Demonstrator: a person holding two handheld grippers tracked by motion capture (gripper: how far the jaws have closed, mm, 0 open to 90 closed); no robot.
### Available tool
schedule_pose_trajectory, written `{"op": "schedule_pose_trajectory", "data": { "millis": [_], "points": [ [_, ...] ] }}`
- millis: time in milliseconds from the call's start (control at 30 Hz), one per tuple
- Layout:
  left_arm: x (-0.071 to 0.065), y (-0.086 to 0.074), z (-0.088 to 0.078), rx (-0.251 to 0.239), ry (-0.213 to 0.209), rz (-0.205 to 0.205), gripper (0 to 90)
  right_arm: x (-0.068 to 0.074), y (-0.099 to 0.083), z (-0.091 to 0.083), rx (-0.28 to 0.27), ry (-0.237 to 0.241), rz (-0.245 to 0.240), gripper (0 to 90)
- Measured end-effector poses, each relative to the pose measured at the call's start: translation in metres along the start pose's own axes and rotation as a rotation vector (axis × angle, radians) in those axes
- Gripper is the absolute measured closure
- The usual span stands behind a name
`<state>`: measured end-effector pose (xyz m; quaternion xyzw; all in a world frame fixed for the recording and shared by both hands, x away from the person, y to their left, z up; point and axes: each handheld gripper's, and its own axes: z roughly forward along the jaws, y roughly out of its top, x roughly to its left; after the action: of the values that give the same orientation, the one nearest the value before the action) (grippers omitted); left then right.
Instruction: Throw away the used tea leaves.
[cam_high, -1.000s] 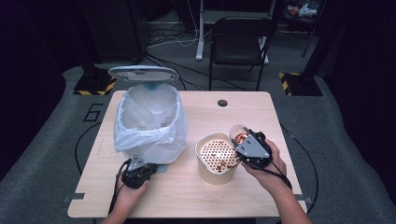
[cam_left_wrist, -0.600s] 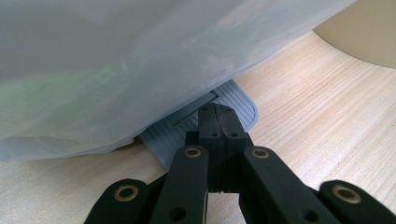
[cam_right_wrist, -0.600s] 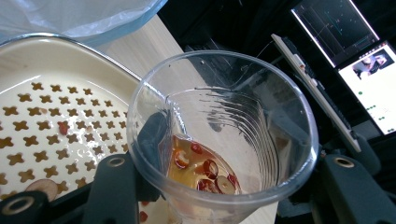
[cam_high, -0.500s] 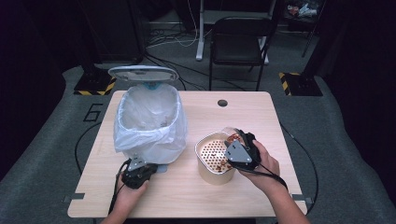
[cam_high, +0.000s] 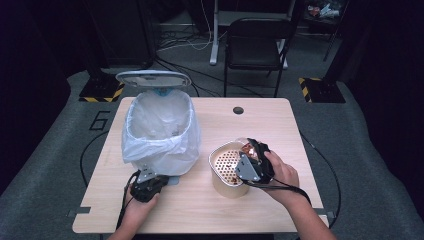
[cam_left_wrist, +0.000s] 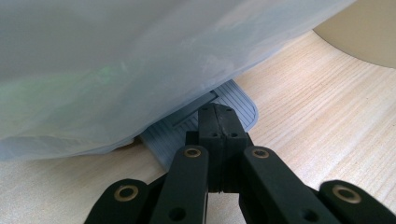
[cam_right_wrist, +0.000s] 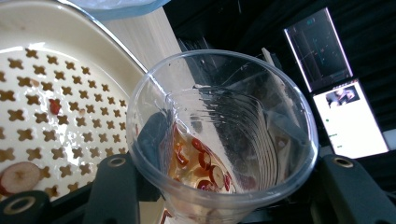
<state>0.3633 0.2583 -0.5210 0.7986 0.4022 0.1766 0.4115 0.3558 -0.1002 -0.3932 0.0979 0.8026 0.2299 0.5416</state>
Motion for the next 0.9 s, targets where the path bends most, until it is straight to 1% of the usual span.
{"op": "schedule_pose_trajectory", "data": {
  "millis": [67,100,233,267,333,367,400,433,467,500,533,567,633,667,700,733,767,800,833,867,900],
  "points": [
    [0.000,0.000,0.000,0.000,0.000,0.000,90.0,0.002,0.001,0.000,0.005,0.000,-0.031,44.9],
    [0.000,0.000,0.000,0.000,0.000,0.000,90.0,0.003,0.002,0.000,0.005,-0.003,-0.054,45.0],
    [0.000,0.000,0.000,0.000,0.000,0.000,90.0,0.006,0.004,0.001,0.010,-0.010,-0.113,45.0],
    [0.000,0.000,0.000,0.000,-0.001,-0.001,90.0,0.007,0.004,0.001,0.011,-0.006,-0.118,45.1],
    [0.000,0.000,0.000,0.000,-0.001,-0.001,90.0,0.009,0.005,0.002,0.016,-0.020,-0.163,45.1],
    [0.000,0.000,0.000,0.000,0.000,-0.001,90.0,0.011,0.005,0.003,0.021,-0.029,-0.197,45.1],
    [0.000,0.000,0.000,0.000,-0.001,-0.001,90.0,0.011,0.005,0.003,0.021,-0.023,-0.207,45.2],
    [0.000,0.000,0.000,0.000,-0.001,-0.001,90.0,0.014,0.004,0.003,0.027,-0.026,-0.199,45.3],
    [0.000,0.000,0.000,0.000,-0.001,0.000,90.0,0.013,0.005,0.003,0.024,-0.023,-0.227,45.3],
    [0.000,0.000,0.000,0.000,-0.001,-0.001,90.0,0.013,0.004,0.003,0.025,-0.020,-0.240,45.3],
    [0.000,0.000,0.000,0.000,-0.001,0.000,90.0,0.013,0.004,0.003,0.028,-0.016,-0.242,45.3],
    [0.000,0.000,0.000,0.000,-0.001,0.000,90.0,0.013,0.004,0.004,0.030,-0.018,-0.261,45.3],
    [0.000,0.000,0.000,0.001,-0.001,0.001,90.0,0.014,0.004,0.003,0.034,-0.023,-0.277,45.4],
    [0.000,0.000,0.000,0.000,0.000,-0.001,90.0,0.014,0.004,0.003,0.032,-0.027,-0.298,45.4],
    [0.000,0.000,0.000,0.001,0.000,0.000,90.0,0.015,0.005,0.003,0.032,-0.029,-0.311,45.4],
    [0.000,0.000,0.000,0.000,0.000,0.000,90.0,0.016,0.005,0.002,0.037,-0.034,-0.314,45.4],
    [0.000,0.000,0.000,0.001,0.000,0.000,90.0,0.016,0.005,0.003,0.036,-0.030,-0.331,45.4],
    [0.000,0.000,0.000,0.001,0.000,0.000,90.0,0.018,0.005,0.003,0.038,-0.039,-0.340,45.4],
    [0.000,0.000,0.000,0.001,0.000,0.001,90.0,0.018,0.005,0.003,0.037,-0.044,-0.367,45.4],
    [0.000,0.000,0.000,0.000,0.000,0.000,90.0,0.021,0.005,0.004,0.036,-0.052,-0.366,45.4],
    [0.000,0.000,0.000,0.000,0.000,0.000,90.0,0.021,0.005,0.004,0.034,-0.056,-0.387,45.5]
  ]
}}
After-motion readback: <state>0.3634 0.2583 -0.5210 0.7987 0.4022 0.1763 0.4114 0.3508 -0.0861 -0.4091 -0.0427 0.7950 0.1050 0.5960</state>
